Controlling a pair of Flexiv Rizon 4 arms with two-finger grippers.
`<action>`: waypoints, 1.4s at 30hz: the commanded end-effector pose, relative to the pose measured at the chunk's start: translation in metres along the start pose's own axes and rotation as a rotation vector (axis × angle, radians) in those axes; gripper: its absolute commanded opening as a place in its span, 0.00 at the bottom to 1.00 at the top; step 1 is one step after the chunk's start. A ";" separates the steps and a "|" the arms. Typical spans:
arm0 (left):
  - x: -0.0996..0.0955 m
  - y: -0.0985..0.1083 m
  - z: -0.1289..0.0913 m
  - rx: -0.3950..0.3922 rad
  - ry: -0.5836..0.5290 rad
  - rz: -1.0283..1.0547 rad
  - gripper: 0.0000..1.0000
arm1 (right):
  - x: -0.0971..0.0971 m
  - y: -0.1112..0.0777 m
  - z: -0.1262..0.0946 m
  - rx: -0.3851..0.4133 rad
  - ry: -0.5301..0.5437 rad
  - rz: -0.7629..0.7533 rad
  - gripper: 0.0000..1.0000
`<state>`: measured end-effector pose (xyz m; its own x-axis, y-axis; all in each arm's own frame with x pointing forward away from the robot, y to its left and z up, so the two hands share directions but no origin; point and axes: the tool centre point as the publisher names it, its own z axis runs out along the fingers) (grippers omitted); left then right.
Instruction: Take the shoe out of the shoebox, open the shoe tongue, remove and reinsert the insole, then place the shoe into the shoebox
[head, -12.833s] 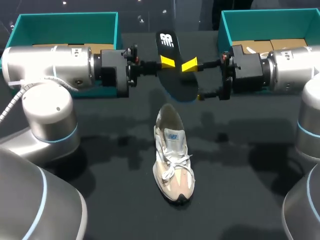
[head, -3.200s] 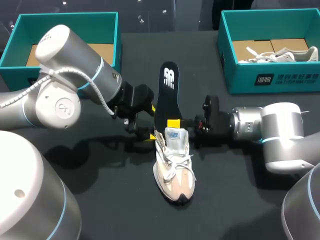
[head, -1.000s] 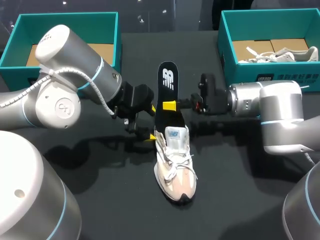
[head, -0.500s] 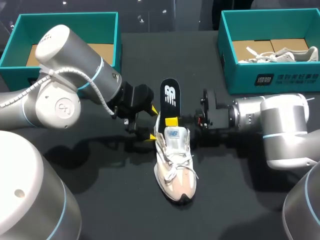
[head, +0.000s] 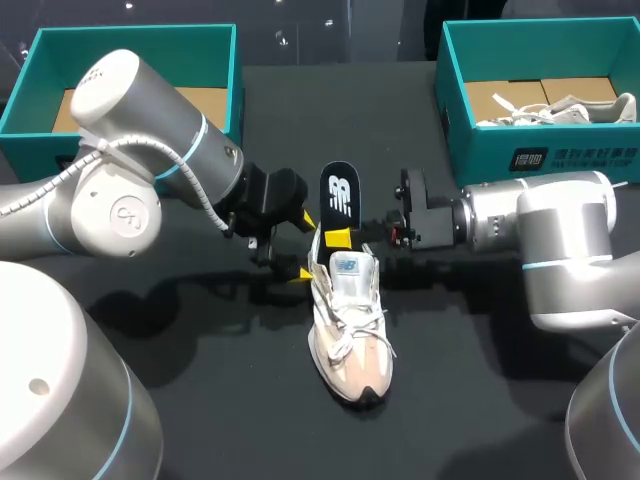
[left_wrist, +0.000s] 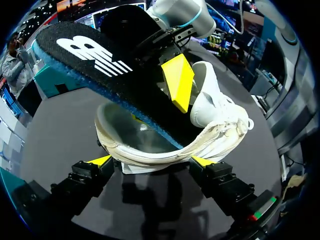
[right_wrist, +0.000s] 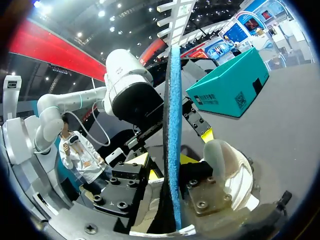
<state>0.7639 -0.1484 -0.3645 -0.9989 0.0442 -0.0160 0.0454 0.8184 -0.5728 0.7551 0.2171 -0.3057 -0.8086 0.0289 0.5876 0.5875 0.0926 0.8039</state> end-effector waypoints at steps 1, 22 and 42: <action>0.001 0.000 0.000 -0.001 0.000 0.001 1.00 | -0.003 0.011 -0.001 0.016 0.008 -0.008 0.31; 0.001 0.000 0.000 -0.001 0.000 0.001 1.00 | -0.008 -0.031 0.004 0.028 0.025 0.119 0.00; 0.001 0.000 0.000 -0.001 0.000 0.001 1.00 | -0.009 0.014 -0.005 0.085 -0.033 0.027 0.24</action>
<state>0.7639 -0.1486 -0.3645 -0.9989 0.0443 -0.0159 0.0454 0.8183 -0.5730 0.7697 0.2150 -0.3034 -0.7949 0.0619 0.6036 0.6045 0.1663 0.7790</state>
